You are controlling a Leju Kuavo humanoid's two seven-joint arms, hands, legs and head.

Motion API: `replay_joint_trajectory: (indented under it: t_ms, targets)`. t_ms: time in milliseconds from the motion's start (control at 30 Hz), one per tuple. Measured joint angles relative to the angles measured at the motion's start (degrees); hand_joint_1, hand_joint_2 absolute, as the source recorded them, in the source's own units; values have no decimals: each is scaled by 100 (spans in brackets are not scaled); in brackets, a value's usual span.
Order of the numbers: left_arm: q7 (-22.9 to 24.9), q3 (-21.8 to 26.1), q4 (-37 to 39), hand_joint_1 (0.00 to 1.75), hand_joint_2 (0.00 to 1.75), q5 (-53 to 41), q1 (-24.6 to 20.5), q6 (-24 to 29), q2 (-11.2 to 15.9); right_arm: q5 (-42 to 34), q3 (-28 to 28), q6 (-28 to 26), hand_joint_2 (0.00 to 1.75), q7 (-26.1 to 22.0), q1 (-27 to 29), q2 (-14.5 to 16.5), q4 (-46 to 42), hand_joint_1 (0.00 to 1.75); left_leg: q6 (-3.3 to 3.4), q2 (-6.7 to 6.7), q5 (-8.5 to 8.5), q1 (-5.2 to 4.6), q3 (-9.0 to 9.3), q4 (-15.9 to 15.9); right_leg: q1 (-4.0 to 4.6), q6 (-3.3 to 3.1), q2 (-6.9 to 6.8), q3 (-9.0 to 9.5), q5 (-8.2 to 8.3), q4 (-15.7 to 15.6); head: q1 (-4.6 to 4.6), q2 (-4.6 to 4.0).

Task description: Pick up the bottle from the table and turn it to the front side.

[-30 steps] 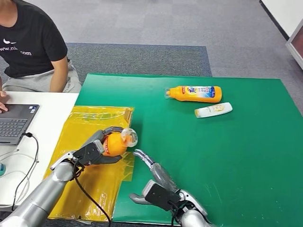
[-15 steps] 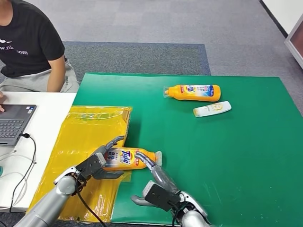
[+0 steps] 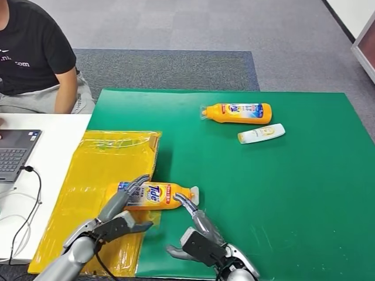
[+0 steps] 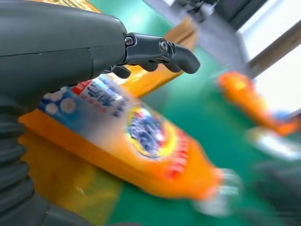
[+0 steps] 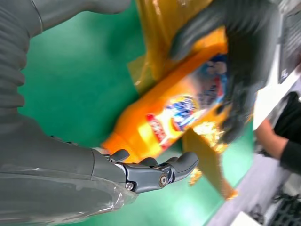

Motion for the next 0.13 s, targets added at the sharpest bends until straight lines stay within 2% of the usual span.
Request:
replay_joint_trajectory:
  t_ms: [100, 133]
  targets:
    - [-499, 168, -1121, 0, 0, 290, 479, 341, -14, -32, -105, -187, 175, -89, 155, -38, -45, 0, 5, 1, 11, 4, -52, 4, 3, 8, 0, -43, 9, 0, 2, 0]
    - [-598, 195, -1291, 0, 0, 286, 539, 443, -20, -42, -121, -220, 175, -109, 173, -43, -50, 0, 5, 1, 11, 4, -57, 4, 3, 9, 0, -47, 9, 0, 1, 0]
